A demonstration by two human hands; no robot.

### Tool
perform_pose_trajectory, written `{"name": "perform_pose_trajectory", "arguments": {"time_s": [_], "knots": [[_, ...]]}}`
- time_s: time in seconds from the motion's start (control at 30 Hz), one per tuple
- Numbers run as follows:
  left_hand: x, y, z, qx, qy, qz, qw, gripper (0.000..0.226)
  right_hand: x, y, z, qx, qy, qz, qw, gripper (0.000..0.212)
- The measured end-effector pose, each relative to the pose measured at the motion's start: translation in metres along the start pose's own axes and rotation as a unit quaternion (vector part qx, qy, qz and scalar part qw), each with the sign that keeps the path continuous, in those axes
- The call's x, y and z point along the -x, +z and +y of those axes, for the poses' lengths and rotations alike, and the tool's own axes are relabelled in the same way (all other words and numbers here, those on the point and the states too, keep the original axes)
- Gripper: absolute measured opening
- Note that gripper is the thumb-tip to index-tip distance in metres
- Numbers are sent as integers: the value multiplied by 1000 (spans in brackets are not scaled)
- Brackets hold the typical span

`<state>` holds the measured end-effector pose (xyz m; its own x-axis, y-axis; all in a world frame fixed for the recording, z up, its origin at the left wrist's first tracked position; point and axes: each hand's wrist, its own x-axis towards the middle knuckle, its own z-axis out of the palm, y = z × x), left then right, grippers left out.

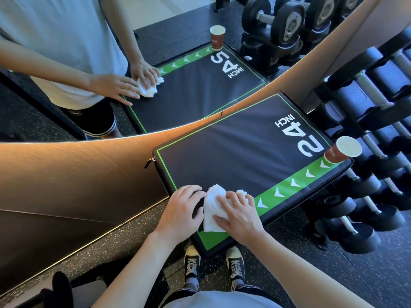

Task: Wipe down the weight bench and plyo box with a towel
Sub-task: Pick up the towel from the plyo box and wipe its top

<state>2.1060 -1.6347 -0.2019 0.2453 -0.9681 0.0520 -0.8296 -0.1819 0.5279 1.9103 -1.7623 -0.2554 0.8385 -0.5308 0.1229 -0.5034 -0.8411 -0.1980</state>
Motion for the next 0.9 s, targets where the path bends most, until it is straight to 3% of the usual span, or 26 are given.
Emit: {"name": "perform_pose_trajectory", "arguments": {"time_s": [0.23, 0.4, 0.57, 0.67, 0.9], "knots": [[0, -6, 2, 16, 4, 9, 1000, 37, -5, -2, -2, 6, 39, -8, 999, 43], [-1, -10, -4, 20, 0, 14, 1000, 38, -5, -17, -3, -21, 31, -66, 997, 73], [1, -7, -2, 24, 2, 10, 1000, 38, -11, -15, 6, -50, -40, -140, 988, 93], [4, -5, -1, 22, 4, 4, 1000, 38, -9, -9, 11, -27, -52, -126, 990, 87], [6, -4, -4, 8, 10, 3, 1000, 39, -2, 2, 4, 24, -65, -3, 998, 45]]}}
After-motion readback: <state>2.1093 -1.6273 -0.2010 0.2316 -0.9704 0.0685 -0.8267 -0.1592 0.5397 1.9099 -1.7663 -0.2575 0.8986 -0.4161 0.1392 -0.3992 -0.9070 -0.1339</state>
